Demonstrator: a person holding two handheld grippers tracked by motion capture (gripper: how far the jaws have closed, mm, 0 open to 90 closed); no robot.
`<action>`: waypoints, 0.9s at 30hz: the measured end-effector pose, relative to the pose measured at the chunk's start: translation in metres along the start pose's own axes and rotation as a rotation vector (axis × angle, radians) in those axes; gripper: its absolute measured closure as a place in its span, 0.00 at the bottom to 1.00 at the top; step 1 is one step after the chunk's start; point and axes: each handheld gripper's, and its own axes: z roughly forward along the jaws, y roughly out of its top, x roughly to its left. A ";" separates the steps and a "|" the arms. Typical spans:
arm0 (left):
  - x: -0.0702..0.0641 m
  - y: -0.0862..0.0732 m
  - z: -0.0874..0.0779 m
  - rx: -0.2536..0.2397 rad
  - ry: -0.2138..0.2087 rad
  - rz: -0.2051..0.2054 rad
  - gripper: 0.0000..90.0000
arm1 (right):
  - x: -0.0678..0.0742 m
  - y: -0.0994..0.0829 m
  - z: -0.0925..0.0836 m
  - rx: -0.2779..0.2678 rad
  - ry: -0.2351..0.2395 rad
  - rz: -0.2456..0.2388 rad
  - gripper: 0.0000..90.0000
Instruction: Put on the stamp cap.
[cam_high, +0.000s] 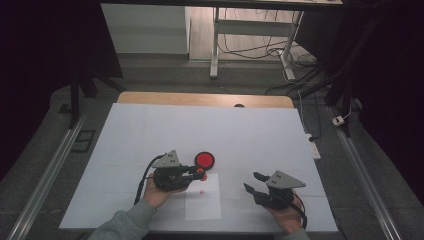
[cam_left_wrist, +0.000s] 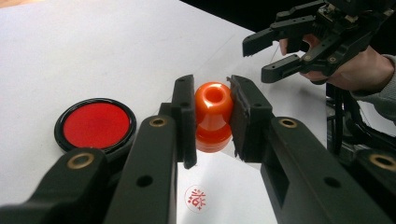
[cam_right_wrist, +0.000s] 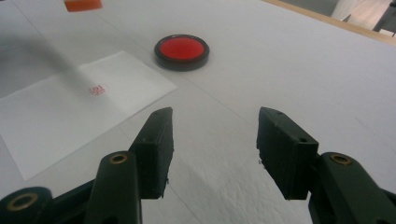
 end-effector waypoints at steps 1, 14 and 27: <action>0.000 0.000 0.000 0.001 0.001 0.001 0.81 | -0.002 -0.002 -0.003 0.001 -0.010 0.001 0.50; 0.012 0.011 -0.017 0.004 0.040 -0.023 0.81 | -0.026 -0.022 -0.032 0.009 -0.077 0.037 0.50; 0.023 0.017 -0.032 -0.002 0.064 -0.038 0.81 | -0.029 -0.023 -0.030 0.009 -0.069 0.040 0.50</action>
